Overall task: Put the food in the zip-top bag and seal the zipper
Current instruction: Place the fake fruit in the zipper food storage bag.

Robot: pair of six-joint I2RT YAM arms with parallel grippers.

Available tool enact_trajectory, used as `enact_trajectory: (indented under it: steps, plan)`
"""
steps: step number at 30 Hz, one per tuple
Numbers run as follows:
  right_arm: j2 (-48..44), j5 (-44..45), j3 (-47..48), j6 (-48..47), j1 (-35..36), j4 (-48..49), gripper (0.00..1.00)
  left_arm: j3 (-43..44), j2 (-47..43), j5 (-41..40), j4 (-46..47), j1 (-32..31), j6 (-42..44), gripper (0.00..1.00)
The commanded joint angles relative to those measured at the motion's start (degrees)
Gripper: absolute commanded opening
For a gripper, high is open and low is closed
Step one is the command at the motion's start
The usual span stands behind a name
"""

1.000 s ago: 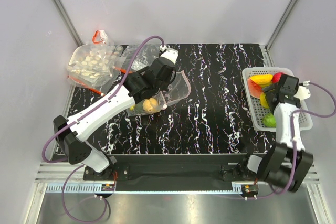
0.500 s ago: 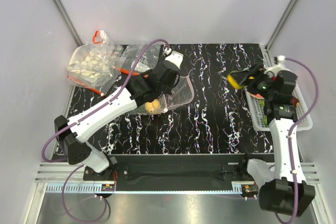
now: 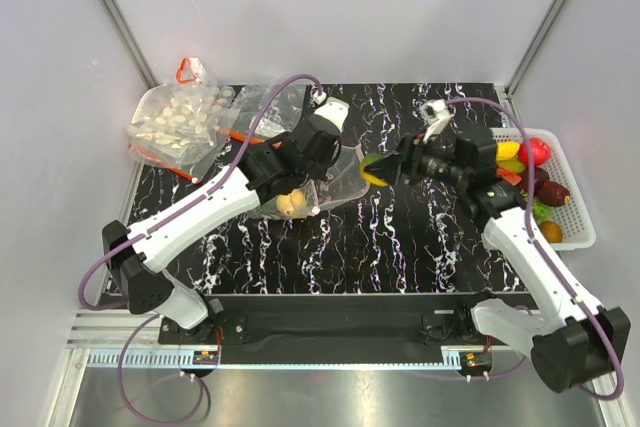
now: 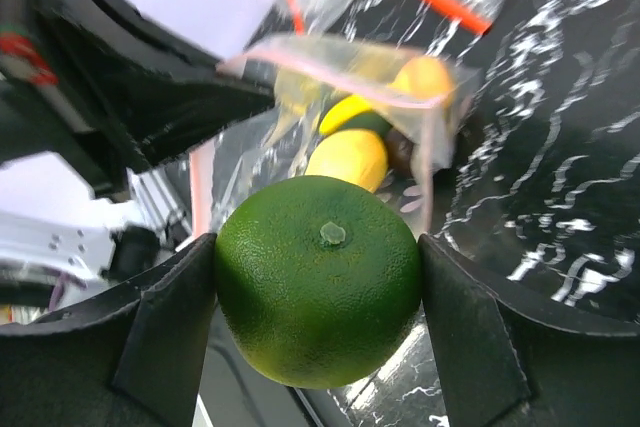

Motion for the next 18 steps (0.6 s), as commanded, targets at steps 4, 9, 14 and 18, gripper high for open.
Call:
enact_trajectory:
  steps: [4, 9, 14, 18]
  plan:
    - [8.9, 7.6, 6.6, -6.0, 11.6, 3.0, 0.45, 1.3, -3.8, 1.1, 2.6, -0.2, 0.1, 0.00]
    - [15.2, 13.3, 10.1, -5.5, 16.6, 5.7, 0.59, 1.3, -5.2, 0.4, 2.7, -0.2, 0.4, 0.00]
    - [16.0, 16.1, 10.1, -5.1, 18.1, 8.4, 0.99, 0.6, -6.2, -1.0, 3.2, -0.2, 0.5, 0.00]
    - [13.1, 19.0, 9.1, -4.6, 18.1, 8.3, 1.00, 0.5, -6.2, -1.9, 3.3, -0.2, 0.7, 0.00]
